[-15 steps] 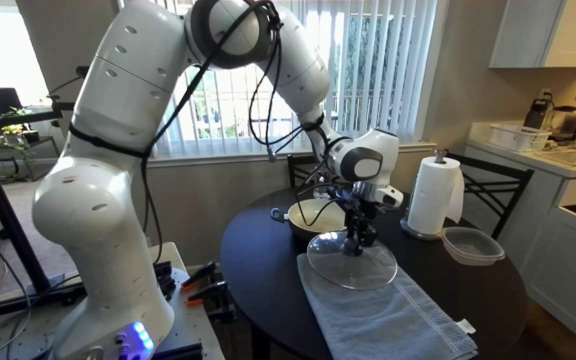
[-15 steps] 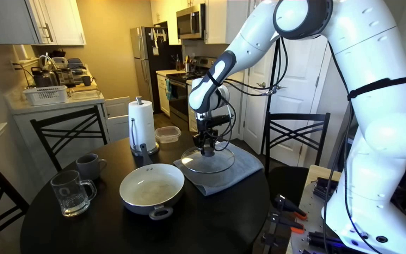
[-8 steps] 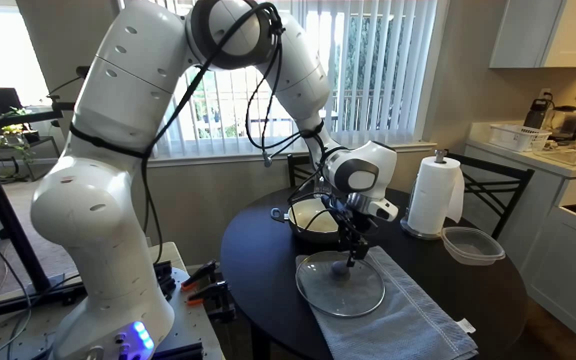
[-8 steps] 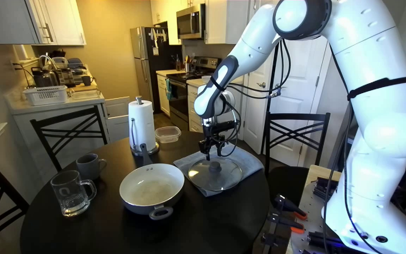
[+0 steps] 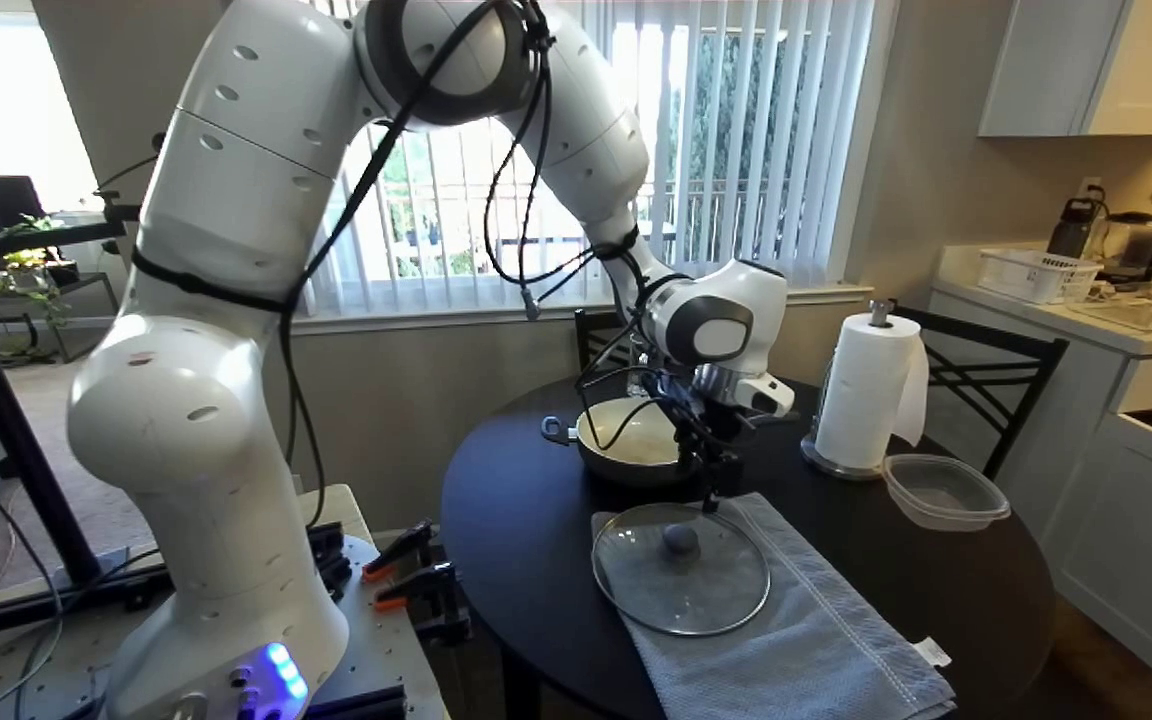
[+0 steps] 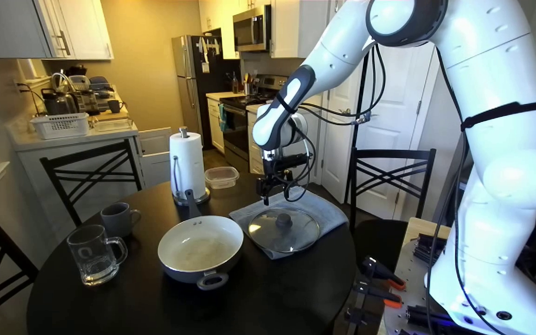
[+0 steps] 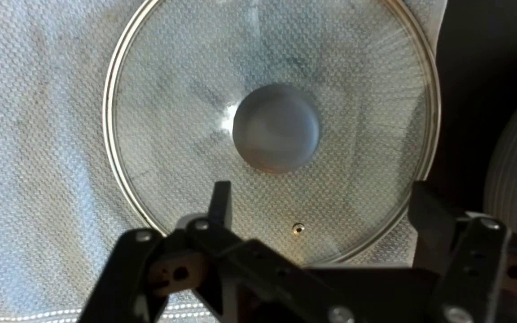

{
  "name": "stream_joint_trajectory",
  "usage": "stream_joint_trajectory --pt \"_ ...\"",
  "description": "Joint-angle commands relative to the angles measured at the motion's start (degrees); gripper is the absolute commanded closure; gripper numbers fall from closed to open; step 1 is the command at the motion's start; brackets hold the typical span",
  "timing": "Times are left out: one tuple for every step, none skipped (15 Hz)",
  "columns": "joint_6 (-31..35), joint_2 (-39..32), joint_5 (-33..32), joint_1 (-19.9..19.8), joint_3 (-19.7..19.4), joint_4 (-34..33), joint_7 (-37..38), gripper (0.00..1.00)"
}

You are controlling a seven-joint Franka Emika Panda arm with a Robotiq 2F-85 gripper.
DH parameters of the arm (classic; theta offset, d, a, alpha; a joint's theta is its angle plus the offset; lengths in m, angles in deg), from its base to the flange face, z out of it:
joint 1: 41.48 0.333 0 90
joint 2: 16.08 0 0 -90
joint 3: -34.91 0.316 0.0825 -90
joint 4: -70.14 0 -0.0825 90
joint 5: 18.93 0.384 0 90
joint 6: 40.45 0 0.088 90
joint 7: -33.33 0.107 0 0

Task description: Pick up the clear pan lid and put it on the blue towel

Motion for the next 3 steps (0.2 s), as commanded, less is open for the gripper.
stream_joint_trajectory --pt "-0.19 0.23 0.2 0.61 -0.37 -0.15 -0.11 0.0" --pt "-0.19 0.37 0.17 0.78 -0.42 -0.14 -0.08 0.0" --pt "-0.19 0.4 0.15 0.81 -0.46 -0.14 -0.07 0.0"
